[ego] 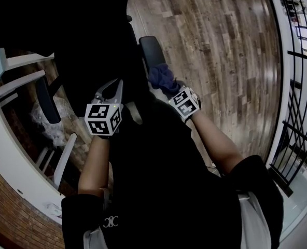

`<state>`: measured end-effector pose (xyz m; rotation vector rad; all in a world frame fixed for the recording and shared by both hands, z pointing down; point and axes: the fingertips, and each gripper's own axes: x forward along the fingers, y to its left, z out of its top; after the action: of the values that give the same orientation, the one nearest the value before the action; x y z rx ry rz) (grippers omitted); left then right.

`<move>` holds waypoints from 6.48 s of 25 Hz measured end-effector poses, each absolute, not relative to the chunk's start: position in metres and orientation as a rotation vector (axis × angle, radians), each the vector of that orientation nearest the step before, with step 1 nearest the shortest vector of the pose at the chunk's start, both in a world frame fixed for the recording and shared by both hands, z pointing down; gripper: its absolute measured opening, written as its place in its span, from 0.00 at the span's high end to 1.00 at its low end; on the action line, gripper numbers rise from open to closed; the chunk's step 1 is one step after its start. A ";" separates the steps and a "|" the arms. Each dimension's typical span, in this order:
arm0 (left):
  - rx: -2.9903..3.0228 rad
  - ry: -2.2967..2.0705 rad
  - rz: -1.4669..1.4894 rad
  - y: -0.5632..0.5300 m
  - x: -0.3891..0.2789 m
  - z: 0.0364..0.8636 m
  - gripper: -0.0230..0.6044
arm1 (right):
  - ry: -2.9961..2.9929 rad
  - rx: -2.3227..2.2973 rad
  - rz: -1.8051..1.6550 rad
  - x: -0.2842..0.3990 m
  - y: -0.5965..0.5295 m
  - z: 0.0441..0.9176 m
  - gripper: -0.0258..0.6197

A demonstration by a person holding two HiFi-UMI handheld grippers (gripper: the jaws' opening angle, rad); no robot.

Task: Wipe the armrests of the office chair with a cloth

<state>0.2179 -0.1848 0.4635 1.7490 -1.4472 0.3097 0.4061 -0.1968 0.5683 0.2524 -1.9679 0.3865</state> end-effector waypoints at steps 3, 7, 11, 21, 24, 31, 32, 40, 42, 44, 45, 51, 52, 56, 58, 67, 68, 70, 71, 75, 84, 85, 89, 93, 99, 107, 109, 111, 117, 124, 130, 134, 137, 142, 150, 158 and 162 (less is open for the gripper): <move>1.751 -1.443 0.312 -0.186 0.219 0.464 0.95 | -1.978 0.270 0.415 0.403 -0.193 0.569 0.87; 1.749 -1.450 0.302 -0.185 0.219 0.464 0.95 | -2.008 0.279 0.478 0.391 -0.202 0.570 0.87; 1.733 -1.462 0.293 -0.180 0.216 0.465 0.95 | -2.060 0.320 0.617 0.370 -0.221 0.572 0.87; 1.684 -1.520 0.278 -0.165 0.191 0.466 0.95 | -2.145 0.449 0.676 0.308 -0.307 0.567 0.87; 1.662 -1.537 0.270 -0.160 0.183 0.468 0.95 | -2.158 0.450 0.661 0.289 -0.334 0.567 0.87; 1.615 -1.549 0.246 -0.143 0.168 0.479 0.95 | -2.156 0.501 0.623 0.262 -0.369 0.568 0.86; 1.612 -1.547 0.245 -0.141 0.167 0.481 0.95 | -2.164 0.506 0.618 0.263 -0.367 0.567 0.86; 1.640 -1.510 0.236 -0.138 0.154 0.487 0.95 | -2.134 0.595 0.696 0.311 -0.313 0.566 0.87; 1.649 -1.498 0.240 -0.138 0.151 0.489 0.95 | -2.109 0.610 0.720 0.328 -0.288 0.568 0.87; 1.659 -1.478 0.245 -0.136 0.148 0.490 0.95 | -2.085 0.636 0.745 0.344 -0.264 0.569 0.87; 1.664 -1.467 0.248 -0.135 0.147 0.492 0.95 | -2.073 0.655 0.761 0.352 -0.253 0.570 0.87; 1.696 -1.406 0.277 -0.126 0.140 0.499 0.95 | -1.987 0.724 0.823 0.381 -0.203 0.573 0.87; 1.704 -1.399 0.281 -0.125 0.139 0.500 0.95 | -1.968 0.728 0.833 0.383 -0.198 0.573 0.87; 1.742 -1.376 0.303 -0.125 0.131 0.502 0.95 | -1.897 0.736 0.852 0.386 -0.174 0.576 0.87; 1.754 -1.378 0.311 -0.125 0.125 0.501 0.95 | -1.904 0.735 0.867 0.378 -0.163 0.573 0.87; 1.753 -1.339 0.292 -0.113 0.102 0.519 0.95 | -2.093 0.959 0.863 0.291 -0.168 0.567 0.87; 1.759 -1.328 0.301 -0.111 0.101 0.520 0.95 | -2.099 1.000 0.874 0.285 -0.173 0.569 0.87; 1.773 -1.306 0.323 -0.108 0.099 0.523 0.95 | -2.096 1.104 0.908 0.279 -0.183 0.574 0.87; 1.780 -1.294 0.337 -0.106 0.097 0.524 0.95 | -2.090 1.165 0.933 0.277 -0.188 0.577 0.87; 1.815 -1.248 0.411 -0.102 0.083 0.531 0.95 | -2.068 1.447 1.070 0.266 -0.203 0.597 0.87; 1.812 -1.177 0.489 -0.076 0.080 0.547 0.95 | -1.989 1.905 1.271 0.263 -0.235 0.637 0.87; 1.812 -1.165 0.503 -0.071 0.080 0.549 0.95 | -1.974 1.959 1.278 0.267 -0.238 0.639 0.87; 1.800 -1.135 0.539 -0.057 0.077 0.558 0.95 | -1.925 2.162 1.287 0.285 -0.256 0.640 0.87; 1.787 -1.126 0.546 -0.053 0.074 0.567 0.95 | -1.904 2.272 1.286 0.296 -0.275 0.644 0.87; 1.785 -1.115 0.543 -0.057 0.074 0.573 0.95 | -1.904 2.329 1.303 0.300 -0.300 0.642 0.87; 1.775 -1.105 0.537 -0.061 0.077 0.582 0.95 | -1.920 2.122 1.267 0.286 -0.325 0.692 0.86; 1.765 -1.104 0.541 -0.059 0.076 0.585 0.95 | -1.905 2.063 1.260 0.283 -0.330 0.708 0.86; 1.757 -1.107 0.544 -0.057 0.075 0.587 0.95 | -1.867 2.032 1.271 0.281 -0.330 0.725 0.86; 1.741 -1.111 0.534 -0.053 0.078 0.585 0.95 | -1.819 2.007 1.282 0.280 -0.332 0.742 0.86; 1.764 -1.122 0.512 -0.059 0.085 0.556 0.95 | -1.849 2.139 1.314 0.290 -0.314 0.695 0.86; 1.781 -1.145 0.505 -0.070 0.080 0.535 0.95 | -1.965 2.125 1.258 0.292 -0.295 0.643 0.86; 1.789 -1.134 0.528 -0.080 0.084 0.535 0.95 | -2.129 1.881 1.084 0.270 -0.274 0.613 0.86; 1.805 -1.144 0.532 -0.095 0.098 0.529 0.95 | -2.285 1.545 0.903 0.260 -0.249 0.587 0.86; 1.832 -1.166 0.509 -0.131 0.123 0.518 0.95 | -2.468 1.011 0.777 0.285 -0.230 0.541 0.86; 1.828 -1.188 0.467 -0.193 0.194 0.510 0.95 | -2.570 0.370 0.356 0.400 -0.279 0.471 0.87; 1.801 -1.213 0.506 -0.241 0.252 0.526 0.95 | -2.479 -0.085 0.635 0.448 -0.337 0.532 0.87; 1.781 -1.229 0.509 -0.259 0.270 0.531 0.95 | -2.481 -0.292 0.816 0.425 -0.337 0.562 0.87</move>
<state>0.2702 -0.2586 0.5307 1.7808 -1.2293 0.5093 0.4246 -0.3372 0.5618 -0.2922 -2.4813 0.8155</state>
